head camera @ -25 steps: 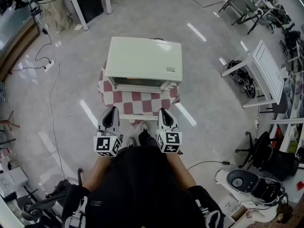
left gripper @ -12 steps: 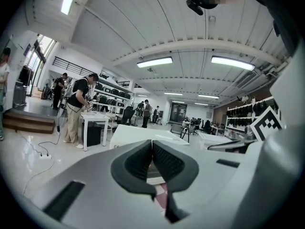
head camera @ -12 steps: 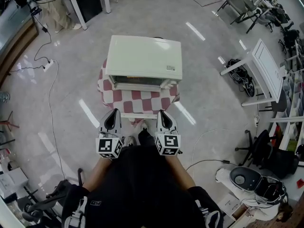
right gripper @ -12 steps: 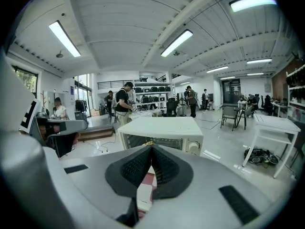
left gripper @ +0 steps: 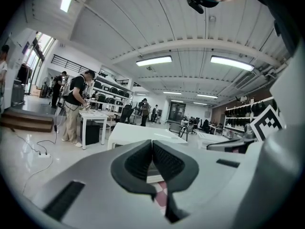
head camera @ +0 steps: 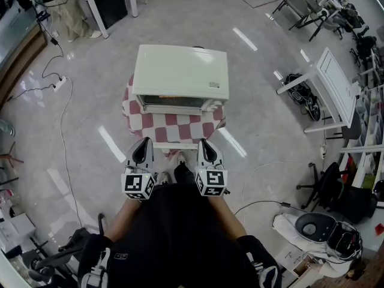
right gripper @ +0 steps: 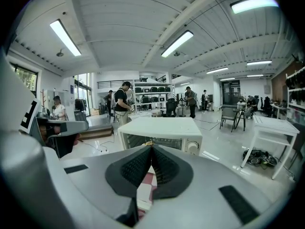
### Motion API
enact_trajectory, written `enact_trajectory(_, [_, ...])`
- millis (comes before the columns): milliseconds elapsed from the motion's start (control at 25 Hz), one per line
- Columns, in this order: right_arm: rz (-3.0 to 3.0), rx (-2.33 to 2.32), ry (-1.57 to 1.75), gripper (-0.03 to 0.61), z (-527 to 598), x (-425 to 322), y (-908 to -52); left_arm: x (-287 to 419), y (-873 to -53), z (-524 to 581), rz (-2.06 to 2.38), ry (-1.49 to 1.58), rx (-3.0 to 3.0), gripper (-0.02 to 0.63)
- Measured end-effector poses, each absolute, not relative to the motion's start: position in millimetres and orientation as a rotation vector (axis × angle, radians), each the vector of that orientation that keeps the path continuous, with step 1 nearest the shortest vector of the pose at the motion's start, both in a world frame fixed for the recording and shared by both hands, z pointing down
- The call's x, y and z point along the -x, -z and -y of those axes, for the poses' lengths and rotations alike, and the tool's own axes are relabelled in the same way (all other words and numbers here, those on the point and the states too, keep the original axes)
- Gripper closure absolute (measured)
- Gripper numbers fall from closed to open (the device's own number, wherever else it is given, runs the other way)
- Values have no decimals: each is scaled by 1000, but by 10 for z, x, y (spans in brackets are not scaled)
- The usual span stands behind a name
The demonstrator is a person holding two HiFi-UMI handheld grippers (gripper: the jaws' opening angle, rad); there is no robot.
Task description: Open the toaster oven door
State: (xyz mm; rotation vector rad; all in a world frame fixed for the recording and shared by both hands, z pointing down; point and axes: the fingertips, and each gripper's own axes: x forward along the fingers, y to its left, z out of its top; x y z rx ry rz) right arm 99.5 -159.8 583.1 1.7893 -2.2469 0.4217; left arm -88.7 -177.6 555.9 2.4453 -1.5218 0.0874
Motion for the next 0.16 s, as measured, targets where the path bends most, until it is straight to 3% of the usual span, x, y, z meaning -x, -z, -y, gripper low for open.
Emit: enact_trajectory(160, [2241, -1795, -412, 552, 1580, -985, -5853, 895, -5593, 1758, 1517, -87, -2444, 601])
